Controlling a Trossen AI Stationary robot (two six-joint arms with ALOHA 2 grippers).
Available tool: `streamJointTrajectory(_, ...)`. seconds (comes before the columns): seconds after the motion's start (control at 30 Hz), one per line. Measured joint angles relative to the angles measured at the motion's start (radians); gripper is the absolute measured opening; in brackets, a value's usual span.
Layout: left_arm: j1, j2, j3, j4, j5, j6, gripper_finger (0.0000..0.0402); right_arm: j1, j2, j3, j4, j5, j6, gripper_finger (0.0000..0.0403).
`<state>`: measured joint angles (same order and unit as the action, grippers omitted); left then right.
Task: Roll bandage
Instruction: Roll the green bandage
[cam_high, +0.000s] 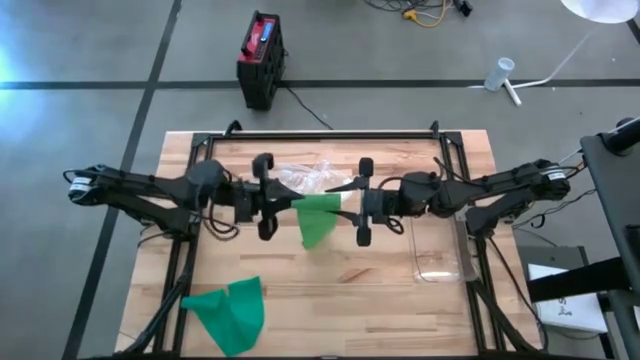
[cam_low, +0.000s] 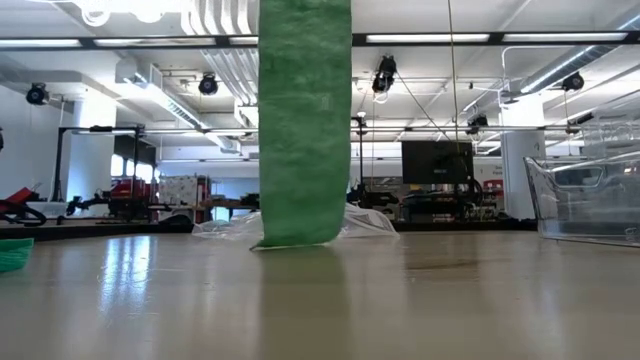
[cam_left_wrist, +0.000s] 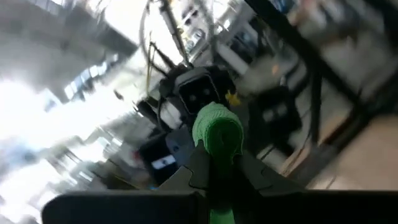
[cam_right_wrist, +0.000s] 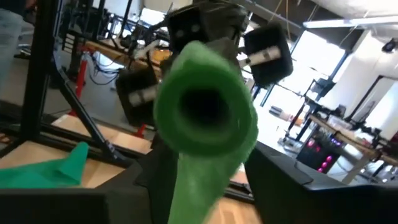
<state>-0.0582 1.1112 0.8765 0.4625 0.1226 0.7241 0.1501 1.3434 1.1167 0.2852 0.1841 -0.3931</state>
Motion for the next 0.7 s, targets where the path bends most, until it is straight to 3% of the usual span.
streamJointTrajectory(0.13,0.000,0.012,0.048,0.006,0.000,-0.271,0.0017,-0.002,0.000,-0.010,0.051,0.000,-0.024,0.0147)
streamJointTrajectory(0.57,0.000,0.128,0.151,0.027,0.000,-0.617,0.0017,-0.007,0.000,-0.012,0.129,0.073,-0.048,0.0068)
streamJointTrajectory(0.7,0.000,0.146,0.171,0.034,0.000,-0.712,0.0017,-0.007,0.000,-0.012,0.124,0.091,-0.065,0.0016)
